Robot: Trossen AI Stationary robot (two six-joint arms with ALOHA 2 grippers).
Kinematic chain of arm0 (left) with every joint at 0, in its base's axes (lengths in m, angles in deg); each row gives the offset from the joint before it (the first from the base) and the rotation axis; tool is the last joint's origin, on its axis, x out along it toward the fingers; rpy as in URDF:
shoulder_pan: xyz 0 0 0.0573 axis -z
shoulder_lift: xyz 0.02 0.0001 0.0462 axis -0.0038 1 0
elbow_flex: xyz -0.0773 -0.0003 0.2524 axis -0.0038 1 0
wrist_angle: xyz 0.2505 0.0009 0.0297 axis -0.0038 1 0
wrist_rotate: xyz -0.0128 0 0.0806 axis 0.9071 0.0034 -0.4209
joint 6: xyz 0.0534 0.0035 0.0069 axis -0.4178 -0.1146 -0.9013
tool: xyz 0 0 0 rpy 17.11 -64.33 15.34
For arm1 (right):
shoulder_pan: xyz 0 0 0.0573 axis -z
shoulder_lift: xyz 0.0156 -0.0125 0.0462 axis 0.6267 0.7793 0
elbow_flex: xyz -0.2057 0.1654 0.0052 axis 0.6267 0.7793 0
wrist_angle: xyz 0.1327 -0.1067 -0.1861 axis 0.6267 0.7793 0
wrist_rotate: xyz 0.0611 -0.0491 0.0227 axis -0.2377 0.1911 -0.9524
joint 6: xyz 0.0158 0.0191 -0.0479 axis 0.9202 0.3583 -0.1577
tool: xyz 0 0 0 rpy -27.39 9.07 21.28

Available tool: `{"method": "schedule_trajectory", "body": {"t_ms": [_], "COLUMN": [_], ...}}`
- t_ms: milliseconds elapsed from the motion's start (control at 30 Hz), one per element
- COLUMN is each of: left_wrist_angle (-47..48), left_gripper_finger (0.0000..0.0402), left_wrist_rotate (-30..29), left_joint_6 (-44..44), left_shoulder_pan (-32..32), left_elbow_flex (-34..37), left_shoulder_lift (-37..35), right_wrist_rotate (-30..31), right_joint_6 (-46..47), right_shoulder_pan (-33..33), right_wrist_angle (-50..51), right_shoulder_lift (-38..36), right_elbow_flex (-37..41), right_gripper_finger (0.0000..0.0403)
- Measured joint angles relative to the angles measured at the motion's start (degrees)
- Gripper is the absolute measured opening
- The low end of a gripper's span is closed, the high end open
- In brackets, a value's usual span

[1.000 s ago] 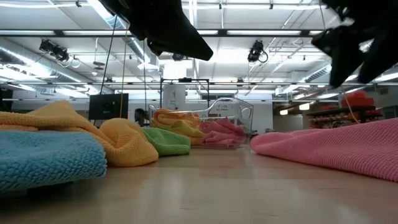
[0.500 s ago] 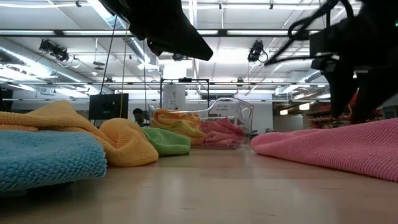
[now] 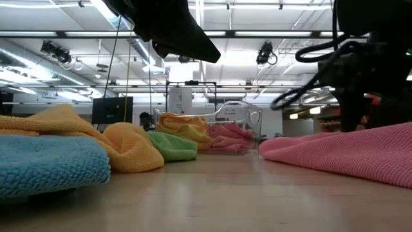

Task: Fold microfiber towels
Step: Fold the pink microfiber cloth

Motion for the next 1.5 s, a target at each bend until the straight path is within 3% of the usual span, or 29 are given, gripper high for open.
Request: {"method": "schedule_trajectory", "body": {"t_ms": [500, 867, 1500], "left_wrist_angle": [0.04, 0.02, 0.02], "left_gripper_finger": [0.0034, 0.0025, 0.0028], "left_wrist_rotate": [0.01, 0.01, -0.01], "left_joint_6": [-0.09, -0.04, -0.07], "left_shoulder_pan": [0.00, 0.00, 0.00], "left_elbow_flex": [0.00, 0.00, 0.00], "left_shoulder_lift": [0.02, 0.02, 0.02], "right_wrist_rotate": [1.71, 1.02, -5.22], "right_joint_6": [-0.67, -2.26, -3.82], "right_shoulder_pan": [-0.55, -2.74, -2.83], "right_wrist_angle": [-4.16, -6.61, -12.13], "right_shoulder_lift": [-5.55, -6.43, -8.89], "right_elbow_flex": [0.00, -0.04, -0.07], "right_gripper_finger": [0.0192, 0.0128, 0.0168]}}
